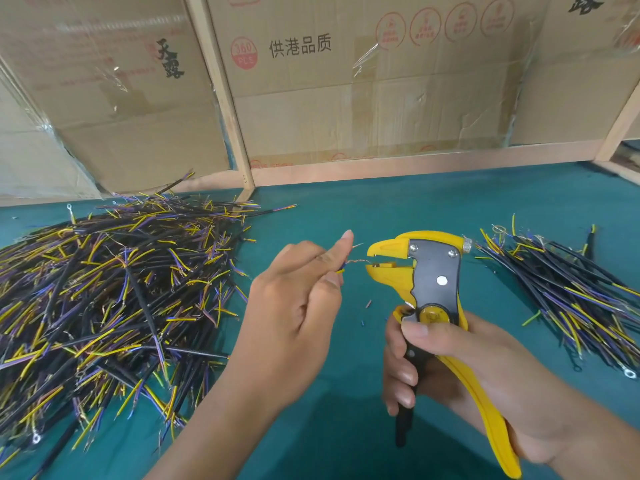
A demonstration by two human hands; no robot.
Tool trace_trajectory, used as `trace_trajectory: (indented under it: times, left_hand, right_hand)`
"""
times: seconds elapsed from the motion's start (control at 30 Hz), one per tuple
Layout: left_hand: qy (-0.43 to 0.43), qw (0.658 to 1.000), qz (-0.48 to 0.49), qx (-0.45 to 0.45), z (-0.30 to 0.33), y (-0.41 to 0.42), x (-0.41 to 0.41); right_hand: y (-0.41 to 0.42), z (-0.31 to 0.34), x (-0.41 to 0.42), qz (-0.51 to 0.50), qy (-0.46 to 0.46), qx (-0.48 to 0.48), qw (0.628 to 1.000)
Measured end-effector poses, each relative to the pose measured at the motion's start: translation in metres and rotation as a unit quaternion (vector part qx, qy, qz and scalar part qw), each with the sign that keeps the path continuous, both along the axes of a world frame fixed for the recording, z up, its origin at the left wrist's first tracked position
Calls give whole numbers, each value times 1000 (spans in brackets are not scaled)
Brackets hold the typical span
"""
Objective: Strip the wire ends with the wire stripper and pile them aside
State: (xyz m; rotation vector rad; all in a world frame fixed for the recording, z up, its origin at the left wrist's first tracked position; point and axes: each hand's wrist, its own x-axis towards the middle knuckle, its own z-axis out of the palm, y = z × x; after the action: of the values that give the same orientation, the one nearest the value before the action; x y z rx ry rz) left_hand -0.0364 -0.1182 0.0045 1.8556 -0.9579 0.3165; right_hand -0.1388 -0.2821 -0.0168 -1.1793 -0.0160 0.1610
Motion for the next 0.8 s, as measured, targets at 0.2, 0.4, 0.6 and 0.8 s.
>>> trace_trajectory:
  times: [0.2, 0.4, 0.6, 0.8]
  left_hand:
    - [-17, 1000, 4, 24, -3, -1, 0]
    - [-21, 999, -4, 44, -3, -1, -1]
    - [-21, 998, -14, 63, -2, -1, -3]
    - [-16, 998, -23, 55, -2, -1, -4]
  right_hand:
    - [-2, 0, -1, 9, -20, -25, 999]
    - [-1, 0, -1, 11, -20, -44, 999]
    - [0, -1, -1, 8, -17, -59, 998]
    - [2, -1, -1, 4, 14, -34, 999]
